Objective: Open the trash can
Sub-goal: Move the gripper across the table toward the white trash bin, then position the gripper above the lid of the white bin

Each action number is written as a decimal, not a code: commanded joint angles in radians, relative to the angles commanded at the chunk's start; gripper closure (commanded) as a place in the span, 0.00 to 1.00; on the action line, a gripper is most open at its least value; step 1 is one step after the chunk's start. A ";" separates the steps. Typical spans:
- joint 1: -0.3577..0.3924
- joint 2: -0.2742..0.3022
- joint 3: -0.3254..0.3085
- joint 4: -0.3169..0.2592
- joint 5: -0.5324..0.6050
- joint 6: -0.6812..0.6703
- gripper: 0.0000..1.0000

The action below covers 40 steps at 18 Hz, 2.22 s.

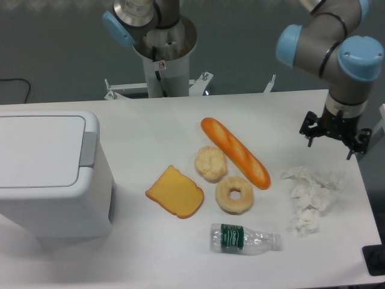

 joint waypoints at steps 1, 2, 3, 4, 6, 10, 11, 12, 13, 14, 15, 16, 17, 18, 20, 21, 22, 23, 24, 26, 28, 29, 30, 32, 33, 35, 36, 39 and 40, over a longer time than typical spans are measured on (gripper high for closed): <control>0.000 0.018 -0.008 0.003 -0.005 -0.003 0.00; -0.005 0.031 -0.009 0.003 -0.005 -0.006 0.00; -0.029 0.038 -0.016 0.002 -0.003 -0.034 0.00; -0.052 0.061 -0.017 -0.001 0.004 -0.102 0.00; -0.087 0.100 -0.031 -0.006 0.002 -0.269 0.00; -0.193 0.170 -0.032 -0.008 -0.011 -0.474 0.00; -0.225 0.189 -0.026 -0.009 -0.009 -0.514 0.00; -0.245 0.206 -0.026 -0.011 -0.011 -0.563 0.00; -0.273 0.216 -0.029 -0.014 -0.012 -0.609 0.06; -0.311 0.224 -0.026 -0.014 -0.015 -0.649 0.17; -0.346 0.232 -0.026 -0.015 -0.015 -0.678 0.32; -0.368 0.242 -0.026 -0.021 -0.017 -0.701 0.43; -0.383 0.255 -0.025 -0.034 -0.023 -0.734 0.59; -0.402 0.265 -0.020 -0.038 -0.043 -0.786 0.72; -0.414 0.282 -0.005 -0.040 -0.099 -0.895 0.92; -0.425 0.292 0.003 -0.040 -0.124 -0.923 0.97; -0.440 0.296 0.013 -0.040 -0.144 -0.936 0.97; -0.457 0.302 0.020 -0.041 -0.158 -0.963 0.97; -0.477 0.311 0.024 -0.043 -0.170 -0.995 0.98; -0.500 0.319 0.026 -0.041 -0.187 -1.032 0.98; -0.528 0.318 0.033 -0.041 -0.193 -1.071 0.98; -0.543 0.316 0.038 -0.041 -0.193 -1.097 0.98; -0.560 0.313 0.041 -0.041 -0.193 -1.112 0.98; -0.597 0.310 0.043 -0.043 -0.193 -1.121 0.98; -0.615 0.309 0.038 -0.043 -0.192 -1.123 0.98; -0.637 0.304 0.035 -0.043 -0.192 -1.137 0.98; -0.643 0.295 0.034 -0.043 -0.192 -1.146 0.97; -0.660 0.287 0.032 -0.043 -0.192 -1.146 0.97; -0.661 0.287 0.029 -0.044 -0.192 -1.147 0.97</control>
